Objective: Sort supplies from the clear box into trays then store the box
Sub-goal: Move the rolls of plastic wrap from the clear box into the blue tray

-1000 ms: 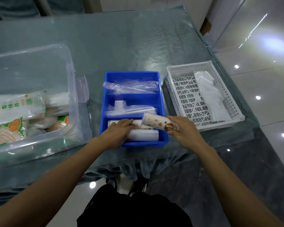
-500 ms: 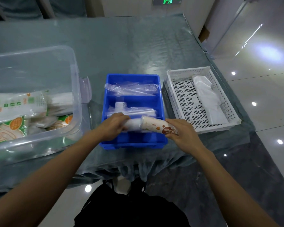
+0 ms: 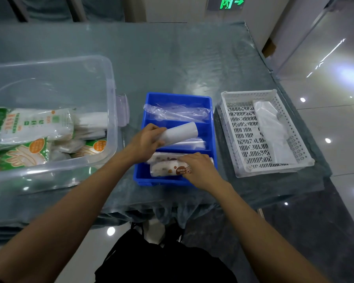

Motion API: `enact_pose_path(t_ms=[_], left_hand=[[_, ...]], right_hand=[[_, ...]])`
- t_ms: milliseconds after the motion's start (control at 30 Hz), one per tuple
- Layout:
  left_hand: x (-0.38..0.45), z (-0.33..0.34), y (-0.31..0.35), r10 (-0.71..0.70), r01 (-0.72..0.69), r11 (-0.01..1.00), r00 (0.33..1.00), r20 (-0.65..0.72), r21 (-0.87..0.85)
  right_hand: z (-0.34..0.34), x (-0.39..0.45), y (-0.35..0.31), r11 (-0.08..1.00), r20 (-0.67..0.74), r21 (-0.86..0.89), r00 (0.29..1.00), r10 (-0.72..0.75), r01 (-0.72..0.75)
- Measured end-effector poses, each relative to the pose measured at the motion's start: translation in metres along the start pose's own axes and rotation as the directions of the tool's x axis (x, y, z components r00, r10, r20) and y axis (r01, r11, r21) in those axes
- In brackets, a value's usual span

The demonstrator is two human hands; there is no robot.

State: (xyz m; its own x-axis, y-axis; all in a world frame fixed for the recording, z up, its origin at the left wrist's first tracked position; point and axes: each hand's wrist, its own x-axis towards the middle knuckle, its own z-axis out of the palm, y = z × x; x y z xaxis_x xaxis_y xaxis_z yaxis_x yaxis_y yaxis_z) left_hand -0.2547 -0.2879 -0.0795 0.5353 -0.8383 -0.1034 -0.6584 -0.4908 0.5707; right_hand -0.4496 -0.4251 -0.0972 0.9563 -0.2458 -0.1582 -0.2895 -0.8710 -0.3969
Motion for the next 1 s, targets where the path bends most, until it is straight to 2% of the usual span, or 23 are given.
enact_pose_path(t_ms=[67,233,300,367,467,567,667,900,1000], left_hand=[[-0.004,0.001,-0.002,0.01,-0.01,1.0,1.0,0.004,0.019],[-0.011,0.002,-0.002,0.031,-0.033,0.998,0.999,0.028,0.063],[-0.013,0.004,-0.004,0.043,-0.048,0.995,0.998,0.052,0.086],[-0.015,0.009,-0.003,0.056,-0.063,0.993,0.996,0.066,0.102],[-0.018,0.019,0.003,0.04,-0.049,0.994,0.995,0.086,0.103],[-0.024,0.03,0.005,0.079,-0.095,0.99,0.987,0.14,0.108],[-0.032,0.045,0.002,0.128,-0.155,0.979,0.973,0.191,0.134],[-0.04,0.051,0.007,0.126,-0.17,0.937,0.979,0.159,0.305],[-0.041,0.041,0.015,0.106,-0.153,0.944,0.98,0.171,0.291]], right_hand=[[0.008,0.005,-0.004,1.0,0.032,0.029,1.0,0.001,-0.002],[0.017,-0.001,0.001,0.969,0.001,0.247,1.0,0.007,-0.007],[0.015,-0.007,0.008,0.963,-0.144,0.27,0.988,0.062,-0.021],[0.01,-0.013,0.014,0.964,-0.32,0.264,0.941,0.113,-0.026],[0.004,-0.017,0.019,0.965,-0.416,0.256,0.894,0.168,-0.062],[0.009,-0.019,0.024,0.972,-0.378,0.214,0.91,0.17,-0.093],[0.019,-0.019,0.026,0.978,-0.278,0.19,0.95,0.141,-0.089],[0.021,-0.02,0.02,0.978,-0.149,0.179,0.979,0.137,-0.11],[0.01,-0.014,0.021,0.983,-0.065,0.138,0.989,0.134,-0.124]])
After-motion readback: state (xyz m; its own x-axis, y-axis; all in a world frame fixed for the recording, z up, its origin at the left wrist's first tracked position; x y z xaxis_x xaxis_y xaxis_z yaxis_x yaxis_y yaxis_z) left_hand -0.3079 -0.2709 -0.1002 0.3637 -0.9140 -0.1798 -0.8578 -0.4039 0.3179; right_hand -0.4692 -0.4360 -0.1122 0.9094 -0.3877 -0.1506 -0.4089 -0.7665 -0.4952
